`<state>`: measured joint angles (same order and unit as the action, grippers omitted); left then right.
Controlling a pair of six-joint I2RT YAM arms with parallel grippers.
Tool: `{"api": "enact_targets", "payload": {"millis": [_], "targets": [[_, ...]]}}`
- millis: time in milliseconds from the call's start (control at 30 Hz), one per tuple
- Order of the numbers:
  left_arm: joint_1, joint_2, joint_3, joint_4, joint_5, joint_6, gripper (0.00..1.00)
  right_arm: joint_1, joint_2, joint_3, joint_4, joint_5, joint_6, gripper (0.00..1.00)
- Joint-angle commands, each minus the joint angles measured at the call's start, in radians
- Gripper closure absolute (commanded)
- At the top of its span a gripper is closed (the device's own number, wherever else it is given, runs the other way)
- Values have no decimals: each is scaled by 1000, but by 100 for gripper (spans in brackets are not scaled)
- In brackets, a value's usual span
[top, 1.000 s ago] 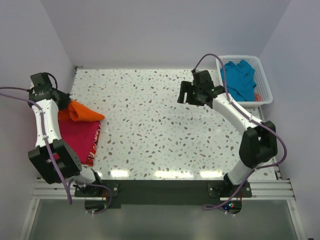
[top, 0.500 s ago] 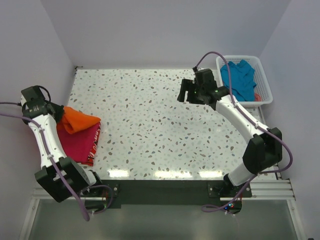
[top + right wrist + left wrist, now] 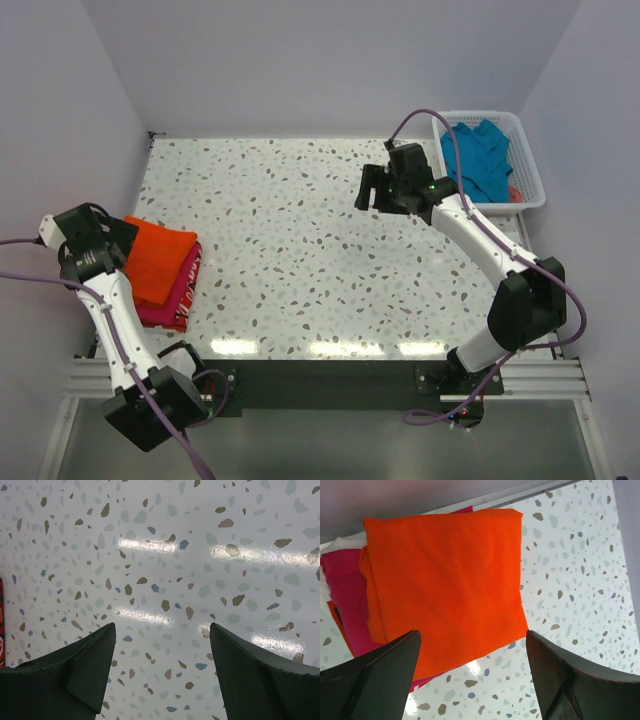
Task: Fold and stack the t-shirts
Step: Neatly place the folded tshirt to the corner, then reset both grippers
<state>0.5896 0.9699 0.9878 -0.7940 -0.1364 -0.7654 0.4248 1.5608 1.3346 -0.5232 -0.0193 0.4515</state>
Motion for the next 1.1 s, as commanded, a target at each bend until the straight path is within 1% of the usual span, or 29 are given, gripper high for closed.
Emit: {"api": "enact_targets", "payload": {"millis": [0, 100, 233, 267, 300, 333, 367, 400, 433, 500, 533, 600, 633, 700, 733, 833, 967, 1033, 1067], "targets": [[6, -28, -3, 113, 76, 35, 9, 5, -25, 6, 12, -14, -7, 21], [-13, -31, -26, 173, 127, 52, 9, 3, -25, -2, 18, -16, -4, 21], [-94, -33, -43, 239, 117, 52, 8, 5, -34, -15, 26, -7, -4, 20], [-162, -25, -38, 248, 101, 48, 7, 6, -38, -17, 28, -5, -5, 20], [-204, -20, -35, 259, 74, 40, 7, 6, -39, -20, 26, -5, -4, 20], [-291, -11, -23, 265, 58, 31, 7, 5, -41, -25, 25, -7, -5, 20], [-341, 7, -20, 274, 41, 12, 7, 5, -48, -28, 28, -5, -2, 19], [-399, 15, -17, 286, -6, 5, 7, 3, -54, -34, 29, -1, -2, 18], [-515, 24, -11, 301, -35, -3, 7, 3, -59, -41, 31, 13, -2, 18], [-629, 65, -3, 312, -109, -23, 7, 3, -74, -49, 32, 16, -4, 18], [-733, 99, 3, 335, -129, -26, 7, 3, -82, -61, 31, 40, -5, 18], [-833, 140, 18, 346, -182, -26, 7, 2, -109, -77, 31, 56, -7, 17], [-929, 160, 31, 363, -196, -20, 7, 3, -123, -96, 35, 65, -7, 17], [-1025, 213, 40, 383, -239, 9, 7, -1, -151, -124, 41, 85, -13, 17], [-1112, 228, 37, 422, -246, 26, 7, 0, -194, -162, 48, 96, -14, 16], [-1223, 269, 11, 496, -229, 80, 6, 0, -290, -254, 80, 146, -22, 12], [-1234, 286, -37, 590, -120, 116, 6, -1, -393, -340, 97, 171, -36, 9], [-1234, 285, -44, 608, -79, 130, 6, 0, -422, -377, 85, 203, -33, 5], [-1235, 283, -44, 613, -66, 147, 6, -1, -447, -391, 86, 214, -31, 4]]}}
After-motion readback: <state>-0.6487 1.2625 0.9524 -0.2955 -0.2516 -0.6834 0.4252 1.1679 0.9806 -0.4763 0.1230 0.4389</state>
